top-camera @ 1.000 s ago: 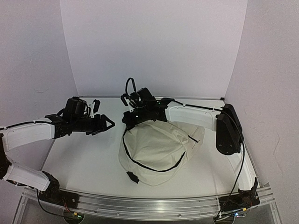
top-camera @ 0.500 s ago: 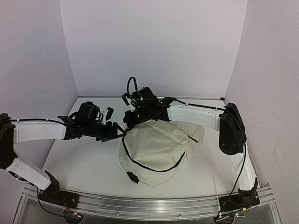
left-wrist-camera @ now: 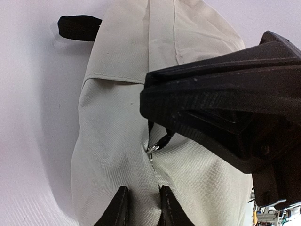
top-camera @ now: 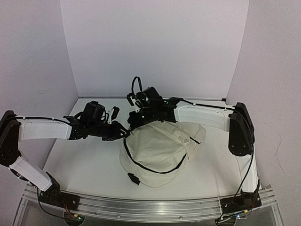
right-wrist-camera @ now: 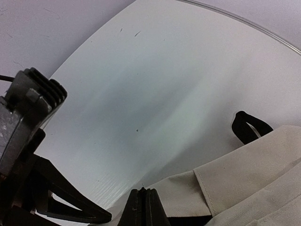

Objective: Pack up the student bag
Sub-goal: Zip the student bag at the center of the board.

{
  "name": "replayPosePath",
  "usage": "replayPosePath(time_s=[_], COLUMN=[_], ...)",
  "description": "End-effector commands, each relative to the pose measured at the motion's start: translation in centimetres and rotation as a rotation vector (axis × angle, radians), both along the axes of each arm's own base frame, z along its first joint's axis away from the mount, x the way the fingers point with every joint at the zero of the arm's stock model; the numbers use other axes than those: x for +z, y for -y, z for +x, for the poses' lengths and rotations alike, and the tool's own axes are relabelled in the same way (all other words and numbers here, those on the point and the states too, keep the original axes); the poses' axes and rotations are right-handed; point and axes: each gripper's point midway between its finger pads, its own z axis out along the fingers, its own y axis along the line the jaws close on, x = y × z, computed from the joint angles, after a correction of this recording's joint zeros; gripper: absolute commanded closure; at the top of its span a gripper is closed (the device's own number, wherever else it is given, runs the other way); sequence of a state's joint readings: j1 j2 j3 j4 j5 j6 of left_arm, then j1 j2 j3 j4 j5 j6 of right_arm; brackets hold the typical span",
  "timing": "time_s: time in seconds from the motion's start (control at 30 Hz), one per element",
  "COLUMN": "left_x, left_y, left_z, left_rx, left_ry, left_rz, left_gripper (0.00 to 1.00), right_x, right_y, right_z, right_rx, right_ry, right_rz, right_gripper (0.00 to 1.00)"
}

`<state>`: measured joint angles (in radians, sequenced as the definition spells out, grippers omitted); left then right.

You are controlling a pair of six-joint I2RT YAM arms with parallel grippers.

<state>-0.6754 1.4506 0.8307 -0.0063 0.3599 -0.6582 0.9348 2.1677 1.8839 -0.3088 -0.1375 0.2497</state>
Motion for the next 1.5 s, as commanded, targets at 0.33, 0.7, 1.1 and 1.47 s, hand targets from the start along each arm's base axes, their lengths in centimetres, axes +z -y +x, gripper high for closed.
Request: replayPosePath(time_s=[0.33, 0.7, 1.1, 1.47], left_x=[2.5, 1.9, 1.1, 0.3], left_y=[-0.4, -2.6, -3.8, -4.0], left_z=[0.4, 0.2, -0.2, -0.2], left_rx=[0.049, 0.137, 0.175, 0.179], left_ry=[0.063, 0.050, 0.030, 0.002], left_rz=[-0.021, 0.038, 0.079, 0.118], left_gripper=[1.00, 1.00, 1.00, 1.00], right_x=[5.9, 5.1, 4.7, 6.4], right_y=[4.1, 7.0, 11.0, 12.4], right_z=[1.7, 2.8, 5.4, 8.2], right_rx=[-0.264, -0.423, -0.583, -0.639], right_ry=[0.221, 0.259, 0.303, 0.401], right_rz=[-0.036, -0.094, -0.155, -0.224], right_gripper=[1.00, 1.00, 1.00, 1.00])
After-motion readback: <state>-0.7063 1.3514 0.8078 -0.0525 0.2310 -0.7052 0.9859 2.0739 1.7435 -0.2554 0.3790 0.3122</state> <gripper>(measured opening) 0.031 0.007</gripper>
